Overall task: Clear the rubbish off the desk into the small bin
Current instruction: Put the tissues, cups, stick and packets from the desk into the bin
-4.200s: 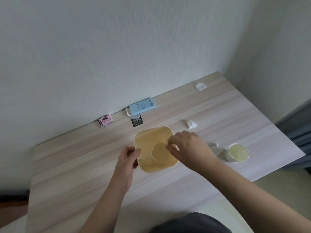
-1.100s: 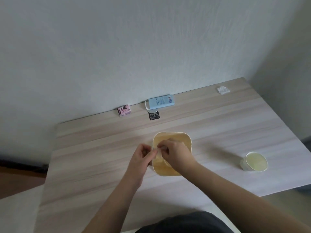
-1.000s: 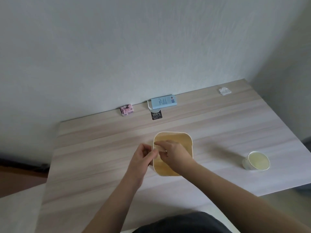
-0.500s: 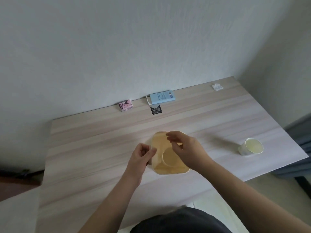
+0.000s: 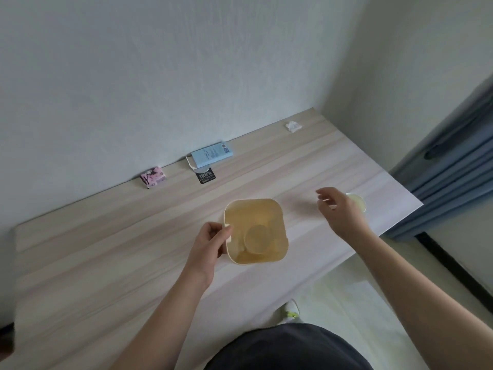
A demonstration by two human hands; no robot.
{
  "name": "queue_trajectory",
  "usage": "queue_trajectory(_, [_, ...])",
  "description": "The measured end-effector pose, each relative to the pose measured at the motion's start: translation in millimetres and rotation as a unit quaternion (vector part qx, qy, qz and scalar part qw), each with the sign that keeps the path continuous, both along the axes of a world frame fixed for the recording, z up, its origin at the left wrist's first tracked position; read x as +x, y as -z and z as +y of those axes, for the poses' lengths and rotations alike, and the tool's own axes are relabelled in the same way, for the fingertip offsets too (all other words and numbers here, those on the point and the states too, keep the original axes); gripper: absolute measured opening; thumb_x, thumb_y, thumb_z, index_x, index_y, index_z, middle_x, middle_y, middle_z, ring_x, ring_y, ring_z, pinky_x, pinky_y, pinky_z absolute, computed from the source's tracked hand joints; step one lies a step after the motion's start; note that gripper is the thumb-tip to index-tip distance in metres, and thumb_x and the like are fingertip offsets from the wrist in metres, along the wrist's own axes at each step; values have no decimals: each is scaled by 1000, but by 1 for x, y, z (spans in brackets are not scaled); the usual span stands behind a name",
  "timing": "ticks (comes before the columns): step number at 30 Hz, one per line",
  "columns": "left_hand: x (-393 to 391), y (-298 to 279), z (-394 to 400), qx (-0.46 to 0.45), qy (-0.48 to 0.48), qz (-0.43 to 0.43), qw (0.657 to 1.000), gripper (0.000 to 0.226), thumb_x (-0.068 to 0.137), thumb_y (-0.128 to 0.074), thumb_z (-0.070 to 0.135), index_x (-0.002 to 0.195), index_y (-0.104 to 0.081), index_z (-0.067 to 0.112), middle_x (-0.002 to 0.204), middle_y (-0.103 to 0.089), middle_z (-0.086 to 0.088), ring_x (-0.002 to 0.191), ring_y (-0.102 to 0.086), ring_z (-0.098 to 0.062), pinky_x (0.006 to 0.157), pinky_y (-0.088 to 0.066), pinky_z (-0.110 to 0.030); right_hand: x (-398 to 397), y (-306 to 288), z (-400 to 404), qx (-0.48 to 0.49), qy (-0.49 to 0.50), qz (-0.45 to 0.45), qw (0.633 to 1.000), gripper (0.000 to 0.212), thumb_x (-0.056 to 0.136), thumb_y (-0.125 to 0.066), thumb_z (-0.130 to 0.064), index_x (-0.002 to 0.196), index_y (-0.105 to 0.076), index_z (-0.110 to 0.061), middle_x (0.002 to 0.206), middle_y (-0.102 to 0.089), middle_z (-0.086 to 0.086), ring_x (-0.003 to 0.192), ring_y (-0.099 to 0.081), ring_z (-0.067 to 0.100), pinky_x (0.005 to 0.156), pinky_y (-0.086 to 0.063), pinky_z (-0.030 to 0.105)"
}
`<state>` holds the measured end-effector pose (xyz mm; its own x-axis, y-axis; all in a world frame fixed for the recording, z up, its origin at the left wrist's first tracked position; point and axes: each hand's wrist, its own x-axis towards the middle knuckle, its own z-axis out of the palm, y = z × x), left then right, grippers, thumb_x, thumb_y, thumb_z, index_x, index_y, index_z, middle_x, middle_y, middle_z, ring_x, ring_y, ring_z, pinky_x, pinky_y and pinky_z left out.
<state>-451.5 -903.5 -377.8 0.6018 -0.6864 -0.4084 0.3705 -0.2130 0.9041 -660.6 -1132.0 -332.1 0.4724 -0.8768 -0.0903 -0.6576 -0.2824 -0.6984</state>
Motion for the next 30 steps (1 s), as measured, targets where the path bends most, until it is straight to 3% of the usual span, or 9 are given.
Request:
queue_trajectory(3, [-8, -3, -17, -2, -1, 5, 1000, 41, 65, -75, 45, 83, -56, 14, 66, -44, -3, 66, -38, -21, 69, -33, -39, -16, 20, -38, -25, 9, 70, 997, 41, 92, -58, -23, 132, -51, -17, 126, -58, 11, 109, -56, 26, 94, -45, 39])
queue_trajectory(6, [-20, -9, -39, -1, -13, 10, 1000, 36, 68, -74, 40, 84, -56, 14, 74, -44, -10, 75, -37, -26, 73, -30, -41, -21, 38, -66, -15, 6, 171, 985, 60, 92, -57, -30, 145, -34, -17, 143, -41, 17, 127, -40, 38, 107, -34, 47])
queue_trajectory(11, [-33, -17, -76, 11, -21, -3, 1000, 39, 66, -74, 42, 86, -56, 13, 77, -45, -12, 75, -39, -25, 69, -30, -39, -27, 65, -99, 7, -44, 296, 954, 81, 88, -58, -38, 153, -10, -30, 161, -5, 6, 145, -9, 34, 112, -23, 49])
queue_trajectory(14, [-39, -20, -92, 10, -35, -5, 999, 45, 62, -74, 45, 87, -56, 12, 82, -47, -12, 78, -41, -26, 71, -31, -40, -35, 80, -119, 16, -74, 329, 941, 80, 85, -60, -31, 150, -14, -33, 161, -6, 1, 143, -11, 35, 107, -31, 51])
queue_trajectory(17, [-43, -19, -100, 12, -52, -15, 998, 48, 61, -74, 46, 88, -56, 11, 83, -48, -12, 78, -41, -26, 73, -30, -41, -42, 92, -133, 23, -87, 302, 949, 65, 86, -60, -27, 144, -31, -27, 147, -30, 7, 129, -31, 35, 96, -45, 50])
queue_trajectory(20, [-45, -16, -105, 18, -69, -19, 997, 49, 61, -75, 47, 88, -56, 11, 82, -47, -12, 78, -39, -26, 73, -29, -42, -43, 93, -139, 15, -80, 258, 963, 60, 86, -62, -33, 140, -39, -22, 140, -40, 9, 122, -38, 35, 91, -47, 48])
queue_trajectory(25, [-51, -13, -112, 37, -83, -30, 995, 49, 62, -74, 47, 89, -56, 11, 75, -45, -10, 74, -38, -24, 71, -31, -40, -26, 55, -126, -72, -67, 75, 992, 56, 85, -63, -38, 135, -45, -22, 134, -48, 8, 113, -48, 34, 86, -48, 44])
queue_trajectory(30, [-53, -11, -116, 56, -84, -73, 992, 45, 69, -73, 43, 88, -54, 7, 57, -45, 8, 54, -40, -10, 56, -34, -26, -3, -12, -98, -152, -53, -125, 979, 52, 81, -71, -30, 128, -52, -21, 125, -53, 2, 104, -58, 25, 80, -46, 29])
